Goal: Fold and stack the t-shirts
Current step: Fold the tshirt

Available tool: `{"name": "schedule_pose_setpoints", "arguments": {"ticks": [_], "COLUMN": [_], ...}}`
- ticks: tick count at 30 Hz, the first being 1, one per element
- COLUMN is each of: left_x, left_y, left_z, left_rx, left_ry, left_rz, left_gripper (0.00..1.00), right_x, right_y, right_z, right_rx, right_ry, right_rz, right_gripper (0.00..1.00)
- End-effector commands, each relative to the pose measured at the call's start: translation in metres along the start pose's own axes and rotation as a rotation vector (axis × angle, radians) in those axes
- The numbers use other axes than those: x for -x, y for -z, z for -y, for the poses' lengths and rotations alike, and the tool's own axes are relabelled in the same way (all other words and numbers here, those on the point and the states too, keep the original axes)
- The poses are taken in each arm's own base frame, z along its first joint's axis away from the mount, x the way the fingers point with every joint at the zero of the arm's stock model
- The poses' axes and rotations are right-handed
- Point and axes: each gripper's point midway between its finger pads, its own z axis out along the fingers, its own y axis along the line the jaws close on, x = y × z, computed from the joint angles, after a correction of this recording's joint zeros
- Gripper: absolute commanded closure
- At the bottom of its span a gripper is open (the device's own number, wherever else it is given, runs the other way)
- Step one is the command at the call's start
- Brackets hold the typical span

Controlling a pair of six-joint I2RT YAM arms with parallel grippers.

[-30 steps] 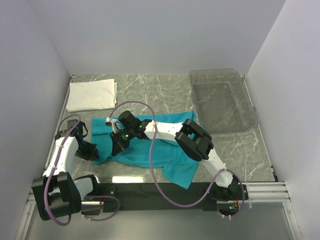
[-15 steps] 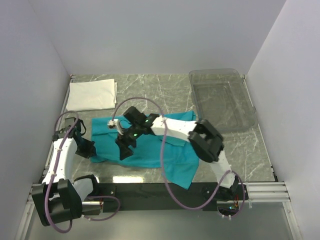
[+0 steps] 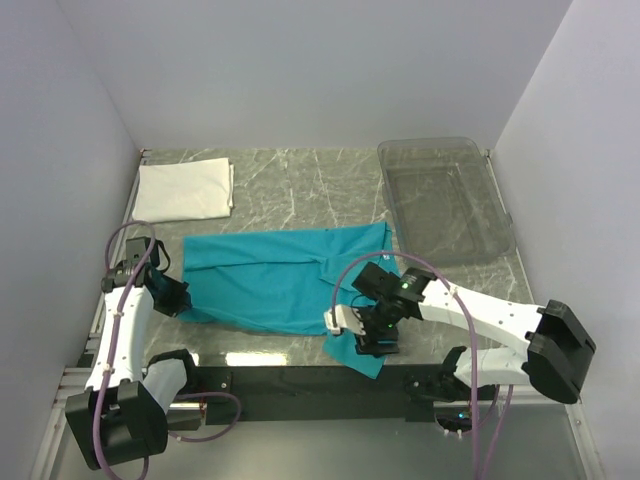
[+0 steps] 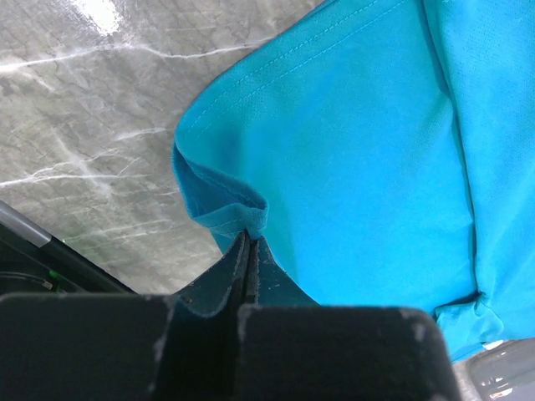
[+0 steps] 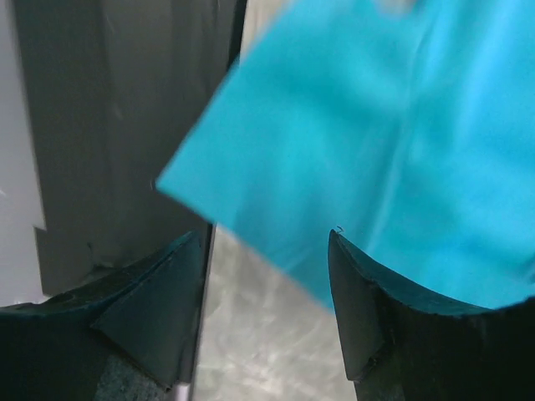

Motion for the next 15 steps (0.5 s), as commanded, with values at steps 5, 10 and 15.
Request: {"name": "schedule_pose_setpoints", "arguments": {"ticks": [5, 10, 15], "left_x": [-0.001, -0.002, 0.000], "left_y": [-0.001, 0.000, -0.002], "left_z": [0.001, 0.005, 0.005], "left_rx": [-0.032, -0.044, -0.037], "left_ry": [-0.037, -0.046, -0.059], "left_rz": [0.007, -0.003, -0.004], "left_gripper": [0.99, 0.99, 0.99], "right_x": [-0.022, -0.013, -0.015], "right_y": [-0.016, -0.033, -0.034], "right_z": [-0.012, -0.020, -0.027], "right_rx": [-0.071, -0.050, -0.039], "right_ry": [-0.050, -0.015, 0.006], "right_rz": [-0.089, -0.115, -0.129], "right_gripper": [0.32, 0.35, 0.36]}}
